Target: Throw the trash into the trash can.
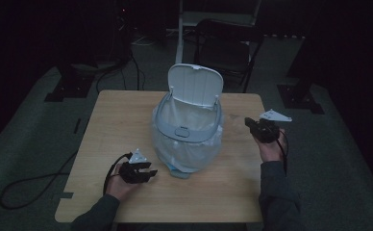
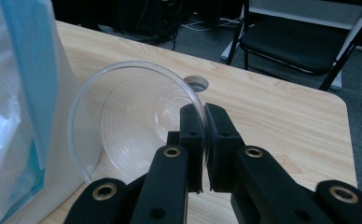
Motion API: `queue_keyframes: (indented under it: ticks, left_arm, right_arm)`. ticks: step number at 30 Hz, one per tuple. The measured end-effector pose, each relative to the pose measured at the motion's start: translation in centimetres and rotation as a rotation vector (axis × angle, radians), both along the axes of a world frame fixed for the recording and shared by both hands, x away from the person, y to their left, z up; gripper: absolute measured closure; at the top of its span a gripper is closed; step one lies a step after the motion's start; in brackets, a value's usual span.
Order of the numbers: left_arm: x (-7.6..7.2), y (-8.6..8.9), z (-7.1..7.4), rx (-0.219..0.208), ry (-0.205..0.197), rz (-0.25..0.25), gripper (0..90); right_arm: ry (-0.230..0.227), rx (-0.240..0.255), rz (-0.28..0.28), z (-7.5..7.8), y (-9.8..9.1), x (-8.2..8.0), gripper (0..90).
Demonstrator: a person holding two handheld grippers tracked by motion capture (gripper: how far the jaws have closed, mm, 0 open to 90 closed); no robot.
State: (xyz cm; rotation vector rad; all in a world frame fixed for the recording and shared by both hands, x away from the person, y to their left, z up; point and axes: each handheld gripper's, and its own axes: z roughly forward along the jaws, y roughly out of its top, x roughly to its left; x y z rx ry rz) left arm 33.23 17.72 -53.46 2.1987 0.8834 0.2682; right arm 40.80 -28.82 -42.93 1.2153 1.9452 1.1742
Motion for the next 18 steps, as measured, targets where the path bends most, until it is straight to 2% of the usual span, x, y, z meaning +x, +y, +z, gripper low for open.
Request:
queue_keyframes:
  ticks: [18]
  left_arm:
    - [0.0,0.0,0.0,0.003,0.002,-0.003,54.8]
  right_arm:
    - [-0.027,0.0,0.025,1.2,0.2,-1.4,86.2]
